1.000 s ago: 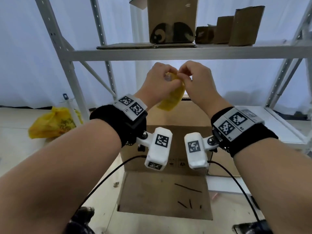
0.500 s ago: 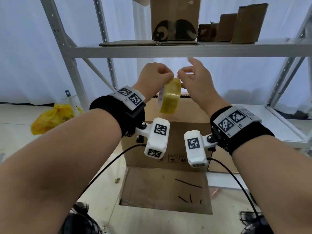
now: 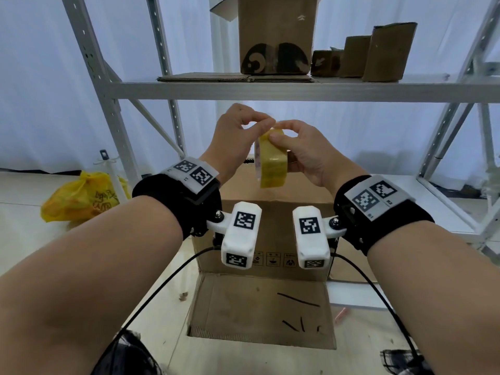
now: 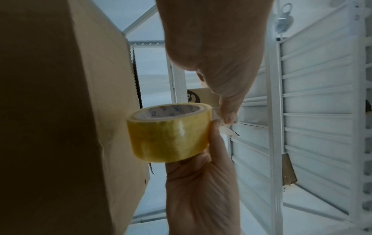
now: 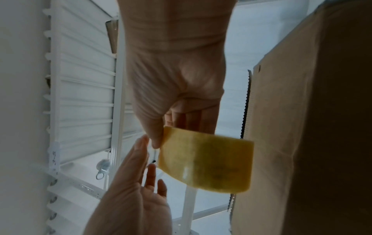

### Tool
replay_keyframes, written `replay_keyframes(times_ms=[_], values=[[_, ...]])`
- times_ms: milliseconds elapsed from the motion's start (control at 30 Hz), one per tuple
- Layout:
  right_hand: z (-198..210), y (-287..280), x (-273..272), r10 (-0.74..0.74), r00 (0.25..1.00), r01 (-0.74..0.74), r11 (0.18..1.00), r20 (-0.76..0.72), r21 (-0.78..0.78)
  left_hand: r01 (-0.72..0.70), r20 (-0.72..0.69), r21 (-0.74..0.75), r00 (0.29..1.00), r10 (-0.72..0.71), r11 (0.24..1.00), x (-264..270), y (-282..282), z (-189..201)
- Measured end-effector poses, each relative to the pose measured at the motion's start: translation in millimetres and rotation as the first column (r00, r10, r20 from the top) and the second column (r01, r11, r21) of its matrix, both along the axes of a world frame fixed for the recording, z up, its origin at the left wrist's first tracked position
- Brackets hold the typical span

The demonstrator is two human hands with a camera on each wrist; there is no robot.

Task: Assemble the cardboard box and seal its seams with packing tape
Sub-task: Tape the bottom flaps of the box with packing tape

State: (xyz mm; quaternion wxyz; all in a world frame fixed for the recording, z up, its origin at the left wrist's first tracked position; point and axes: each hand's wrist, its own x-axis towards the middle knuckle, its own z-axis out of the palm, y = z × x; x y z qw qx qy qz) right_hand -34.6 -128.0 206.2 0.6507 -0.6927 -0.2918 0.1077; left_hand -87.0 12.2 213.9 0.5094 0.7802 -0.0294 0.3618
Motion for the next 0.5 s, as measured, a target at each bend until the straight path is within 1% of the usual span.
replay_keyframes(times_ms=[67, 167, 233, 333, 400, 433, 500], values=[[1.8, 0.9, 0.7, -0.055, 0.997, 0.057, 0.997, 0.051, -0.052, 0.000, 0.009, 0.014, 1.000, 0.000, 1.000, -0.3, -0.6, -2.0], [9.8, 2.3, 6.0, -0.138, 0.958, 0.183, 0.969, 0.251, -0.164, 0.000, -0.005, 0.024, 1.000, 0.000, 1.000, -1.4, 3.1, -4.2], [17.8, 3.9, 12.1, -0.192, 0.905, 0.292, 0.930, 0.380, -0.225, 0.017, -0.058, 0.047, 0.998, -0.014, 0.999, -0.3, 8.2, -3.2], [25.7, 6.7, 24.3, -0.183, 0.791, 0.445, 0.827, 0.583, -0.343, 0.008, -0.203, 0.208, 0.979, 0.035, 0.978, 9.8, 16.1, -7.1], [22.5, 4.2, 32.0, -0.180, 0.730, 0.516, 0.778, 0.660, -0.359, -0.007, -0.354, 0.305, 0.927, 0.120, 0.952, 21.6, 28.5, -16.3], [17.3, 1.4, 35.7, -0.181, 0.717, 0.535, 0.762, 0.673, -0.365, -0.009, -0.437, 0.398, 0.878, 0.198, 0.917, 27.5, 37.0, -23.5], [0.6, -3.5, 43.5, -0.156, 0.718, 0.549, 0.726, 0.679, -0.414, 0.038, -0.535, 0.632, 0.744, 0.401, 0.774, 35.5, 53.4, -38.4]])
